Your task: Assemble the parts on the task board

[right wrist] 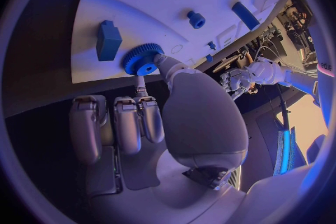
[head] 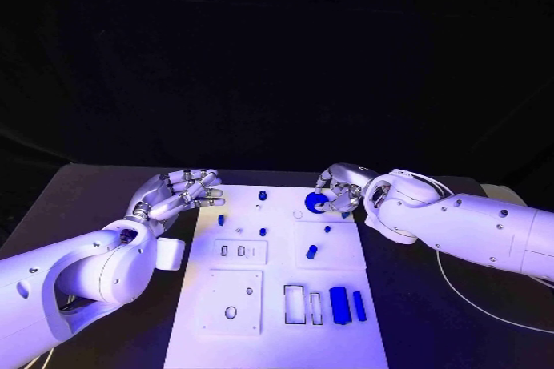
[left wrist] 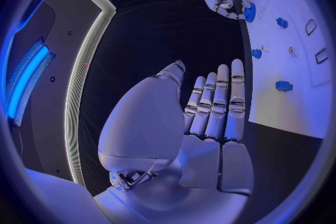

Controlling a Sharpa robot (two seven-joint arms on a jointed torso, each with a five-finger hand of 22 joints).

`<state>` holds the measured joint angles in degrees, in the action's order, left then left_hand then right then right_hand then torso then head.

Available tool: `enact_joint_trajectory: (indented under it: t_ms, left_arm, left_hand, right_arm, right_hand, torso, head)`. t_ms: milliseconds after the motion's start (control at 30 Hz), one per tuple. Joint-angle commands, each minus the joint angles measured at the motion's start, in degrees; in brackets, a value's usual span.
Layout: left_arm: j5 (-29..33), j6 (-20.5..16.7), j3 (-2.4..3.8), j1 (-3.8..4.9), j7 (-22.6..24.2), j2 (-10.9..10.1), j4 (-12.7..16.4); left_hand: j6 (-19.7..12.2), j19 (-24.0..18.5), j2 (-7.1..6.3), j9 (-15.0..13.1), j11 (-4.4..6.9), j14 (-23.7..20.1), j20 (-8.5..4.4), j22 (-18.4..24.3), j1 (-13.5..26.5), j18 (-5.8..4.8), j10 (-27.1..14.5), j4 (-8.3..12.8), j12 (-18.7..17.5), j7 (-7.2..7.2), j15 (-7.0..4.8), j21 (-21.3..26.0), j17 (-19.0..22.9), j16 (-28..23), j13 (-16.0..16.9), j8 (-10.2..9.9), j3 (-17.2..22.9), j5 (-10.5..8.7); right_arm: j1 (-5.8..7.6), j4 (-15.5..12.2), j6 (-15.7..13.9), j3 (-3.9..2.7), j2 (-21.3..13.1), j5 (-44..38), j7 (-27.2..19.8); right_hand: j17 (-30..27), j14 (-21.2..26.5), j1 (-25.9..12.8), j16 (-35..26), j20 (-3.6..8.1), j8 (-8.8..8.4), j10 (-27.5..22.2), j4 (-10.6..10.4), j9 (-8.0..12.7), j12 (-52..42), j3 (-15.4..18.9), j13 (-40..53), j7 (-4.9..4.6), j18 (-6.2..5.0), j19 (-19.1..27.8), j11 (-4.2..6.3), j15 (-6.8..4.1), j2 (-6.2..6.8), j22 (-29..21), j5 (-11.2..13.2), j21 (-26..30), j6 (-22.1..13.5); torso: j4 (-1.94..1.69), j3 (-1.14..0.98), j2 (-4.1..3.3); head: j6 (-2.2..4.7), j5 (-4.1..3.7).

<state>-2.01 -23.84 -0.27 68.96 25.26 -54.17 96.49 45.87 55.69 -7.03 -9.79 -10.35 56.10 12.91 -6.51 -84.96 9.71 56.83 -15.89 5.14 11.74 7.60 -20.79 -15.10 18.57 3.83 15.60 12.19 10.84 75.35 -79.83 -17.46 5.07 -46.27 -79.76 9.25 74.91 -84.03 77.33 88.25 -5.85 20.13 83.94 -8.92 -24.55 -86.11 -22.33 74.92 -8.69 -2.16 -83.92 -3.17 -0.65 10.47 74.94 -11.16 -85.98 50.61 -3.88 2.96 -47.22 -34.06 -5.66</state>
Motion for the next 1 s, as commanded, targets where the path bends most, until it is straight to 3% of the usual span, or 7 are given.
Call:
enact_joint_trajectory:
  t_ms: [33,500,833,1000]
  left_arm:
    - [-0.23,1.06,0.05,0.06,0.25,0.06,0.07]
    - [-0.23,1.04,0.04,0.06,0.16,0.08,-0.07]
    - [-0.23,1.06,0.04,0.06,0.13,0.17,-0.10]
    - [-0.23,1.10,0.04,0.06,0.12,0.24,-0.06]
  left_hand:
    - [-0.23,0.43,-0.34,0.09,-0.10,-0.37,-0.03,0.05,0.38,0.74,-0.26,-0.04,-0.40,1.60,-0.05,-0.24,-0.05,-0.32,0.01,-0.13,0.39,-0.27]
    - [-0.23,0.43,-0.34,0.09,-0.10,-0.37,-0.03,0.05,0.38,0.74,-0.26,-0.04,-0.40,1.60,-0.05,-0.24,-0.05,-0.32,0.01,-0.13,0.39,-0.27]
    - [-0.23,0.43,-0.34,0.09,-0.10,-0.37,-0.03,0.05,0.38,0.74,-0.26,-0.04,-0.40,1.60,-0.05,-0.24,-0.05,-0.32,0.01,-0.13,0.39,-0.27]
    - [-0.23,0.43,-0.34,0.09,-0.10,-0.37,-0.03,0.05,0.38,0.74,-0.26,-0.04,-0.40,1.60,-0.05,-0.24,-0.05,-0.32,0.01,-0.13,0.39,-0.27]
  right_arm:
    - [-0.48,-0.27,0.57,0.35,-0.13,-2.99,-0.08]
    - [-0.32,-3.72,-8.70,0.26,-0.49,-7.62,-1.27]
    - [0.52,-8.67,-11.21,0.05,0.67,-14.47,0.71]
    - [0.64,-8.78,-11.40,0.05,3.25,-16.40,1.62]
  right_hand:
    - [9.69,-4.92,1.38,0.41,0.68,0.45,3.04,0.63,-0.40,-0.48,-1.74,11.44,1.45,0.92,-3.01,0.50,-0.51,-0.91,10.50,-0.14,-0.54,2.42]
    - [10.22,-5.03,-0.17,0.54,1.17,0.35,3.92,1.14,-0.61,-1.44,-4.19,12.47,1.97,1.46,-4.35,0.98,-0.97,-0.28,12.52,-1.17,-2.05,3.99]
    - [10.55,-5.10,-0.78,0.63,1.24,0.28,4.10,1.12,-0.67,-1.63,-4.46,12.67,2.05,1.72,-5.00,1.05,-1.03,0.08,13.47,-1.12,-2.79,4.20]
    - [10.57,-5.10,-0.92,0.64,1.27,0.26,4.10,1.11,-0.69,-1.62,-4.60,12.66,2.09,1.79,-5.16,1.08,-1.05,0.08,13.70,-1.06,-2.97,4.27]
  torso:
    - [-0.08,0.00,0.00]
    - [0.04,0.01,-0.01]
    - [-0.03,0.06,0.02]
    - [-0.08,0.08,0.00]
  head:
    - [-0.04,-0.04]
    - [0.31,0.15]
    - [0.50,0.41]
    - [0.56,0.46]
